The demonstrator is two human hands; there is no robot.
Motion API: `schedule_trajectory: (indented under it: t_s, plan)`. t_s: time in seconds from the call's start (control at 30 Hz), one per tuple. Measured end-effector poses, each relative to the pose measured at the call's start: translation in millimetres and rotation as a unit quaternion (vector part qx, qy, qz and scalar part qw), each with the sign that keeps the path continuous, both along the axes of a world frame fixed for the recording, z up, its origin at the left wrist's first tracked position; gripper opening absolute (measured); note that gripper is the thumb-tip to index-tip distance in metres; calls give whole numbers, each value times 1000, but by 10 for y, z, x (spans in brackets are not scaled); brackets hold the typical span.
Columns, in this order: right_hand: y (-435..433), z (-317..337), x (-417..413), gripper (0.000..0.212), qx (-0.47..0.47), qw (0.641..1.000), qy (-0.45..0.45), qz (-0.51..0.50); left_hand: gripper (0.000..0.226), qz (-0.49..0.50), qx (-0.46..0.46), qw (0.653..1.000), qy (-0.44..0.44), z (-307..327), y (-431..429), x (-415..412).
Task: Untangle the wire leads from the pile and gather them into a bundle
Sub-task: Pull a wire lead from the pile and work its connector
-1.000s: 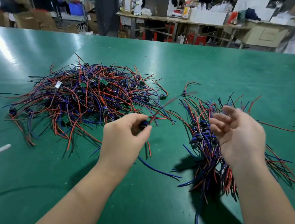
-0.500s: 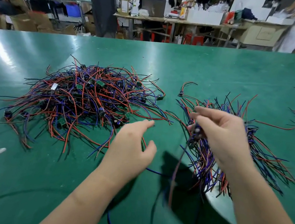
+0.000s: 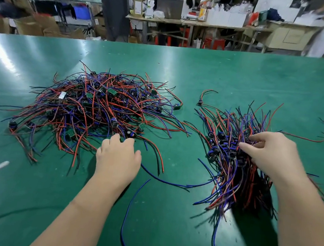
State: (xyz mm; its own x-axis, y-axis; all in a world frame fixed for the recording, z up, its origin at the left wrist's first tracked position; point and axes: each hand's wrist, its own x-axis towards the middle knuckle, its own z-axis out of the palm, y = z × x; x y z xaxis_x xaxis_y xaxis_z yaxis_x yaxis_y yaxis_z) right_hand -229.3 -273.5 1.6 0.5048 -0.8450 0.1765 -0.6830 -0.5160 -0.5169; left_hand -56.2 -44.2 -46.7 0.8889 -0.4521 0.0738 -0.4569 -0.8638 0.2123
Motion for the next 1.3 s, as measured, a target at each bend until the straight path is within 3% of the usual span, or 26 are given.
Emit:
schedule_trajectory:
  t_s: [0.1,0.23,0.33,0.4,0.47,0.5,0.53,0.63,0.7,0.73,0.83,0.87,0.93,1.13,1.27,1.3]
  plan:
    - [-10,17,-12,30,-54,998,-27,-26,34,-3,-46,999,0,17,24,57]
    - [58,58,25,21,-108,985,-132,-30,22,-22,-117,993,3,45,47,110]
    - [190,73,104,18,-95,978,-187,10,17,-14,-250,968,26,61,20,97]
    - [279,56,158,16,-97,975,-193,50,14,4,-399,912,99,95,-19,86]
    - [358,24,203,15,-100,972,-189,100,18,23,-551,809,204,155,-47,71]
    - [390,10,221,15,-96,970,-189,123,20,27,-598,768,229,177,-47,66]
    - [418,0,234,15,-91,967,-190,143,21,19,-621,751,224,196,-45,62]
    - [488,-39,271,14,-47,960,-207,183,25,-54,-611,776,149,254,-43,6]
    - [543,-50,312,13,88,947,-237,198,28,-125,-598,778,145,295,-61,-99]
    - [584,-45,337,14,194,924,-262,199,29,-159,-588,778,157,306,-76,-170]
    - [699,-29,411,35,476,789,-335,197,23,-246,-540,768,239,318,-137,-401]
    - [715,-34,421,41,518,752,-355,200,22,-271,-516,764,278,325,-148,-466]
    - [721,-36,419,38,547,714,-383,211,23,-304,-472,756,337,327,-153,-546]
    - [747,-27,388,43,558,718,-338,240,29,-348,-429,746,372,334,-140,-599]
    - [846,-87,413,36,495,784,-300,222,31,-359,-385,762,378,305,-140,-569]
    - [856,-91,424,33,486,786,-317,212,27,-350,-377,764,388,296,-141,-556]
